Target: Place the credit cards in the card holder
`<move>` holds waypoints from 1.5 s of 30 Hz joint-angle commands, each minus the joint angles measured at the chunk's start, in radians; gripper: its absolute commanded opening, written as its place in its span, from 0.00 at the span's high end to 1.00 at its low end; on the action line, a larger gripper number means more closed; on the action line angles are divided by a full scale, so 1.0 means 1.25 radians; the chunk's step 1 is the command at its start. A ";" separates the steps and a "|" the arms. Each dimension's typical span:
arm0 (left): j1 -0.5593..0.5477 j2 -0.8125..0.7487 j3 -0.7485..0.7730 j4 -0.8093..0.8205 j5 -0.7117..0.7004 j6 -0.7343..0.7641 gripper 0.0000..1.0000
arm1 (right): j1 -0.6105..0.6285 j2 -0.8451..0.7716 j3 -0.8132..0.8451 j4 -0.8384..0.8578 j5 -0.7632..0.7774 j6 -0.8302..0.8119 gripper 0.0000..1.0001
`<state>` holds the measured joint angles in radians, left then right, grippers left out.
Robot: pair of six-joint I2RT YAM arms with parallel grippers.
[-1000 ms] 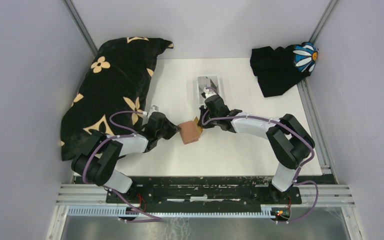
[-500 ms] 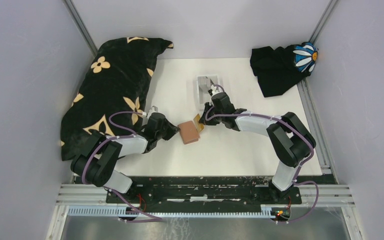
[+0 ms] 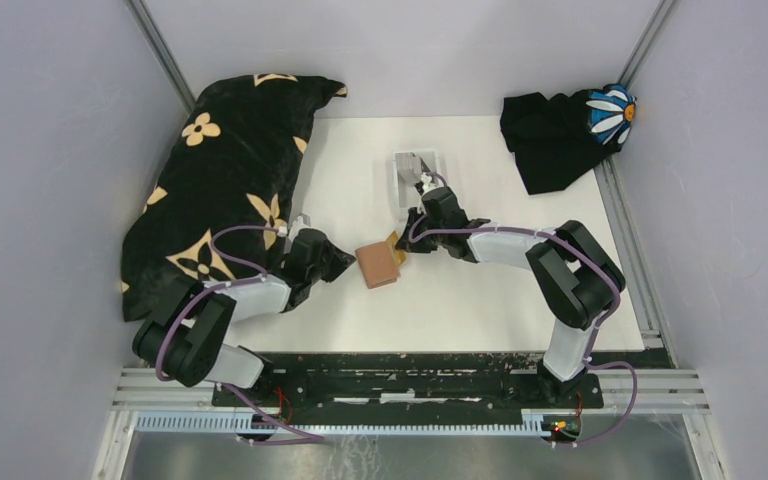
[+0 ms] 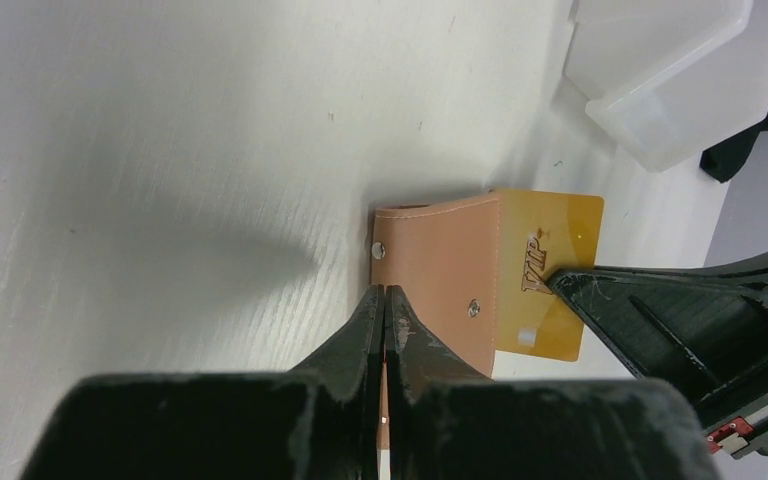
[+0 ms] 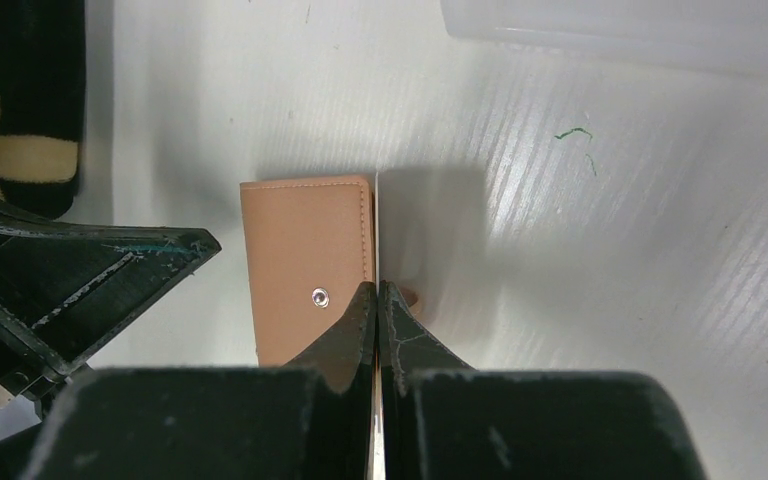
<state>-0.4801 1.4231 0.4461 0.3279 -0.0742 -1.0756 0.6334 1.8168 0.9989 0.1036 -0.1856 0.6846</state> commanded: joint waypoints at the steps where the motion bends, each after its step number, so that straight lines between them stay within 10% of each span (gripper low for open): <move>1: -0.003 -0.024 -0.014 0.004 -0.034 0.015 0.95 | -0.002 0.007 -0.002 0.042 -0.018 0.013 0.99; 45: -0.013 0.023 -0.053 0.069 0.004 -0.011 0.96 | -0.002 0.020 -0.079 0.168 -0.071 0.089 0.99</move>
<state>-0.4896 1.4467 0.3878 0.3767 -0.0757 -1.0763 0.6262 1.8439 0.9226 0.2665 -0.2447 0.7734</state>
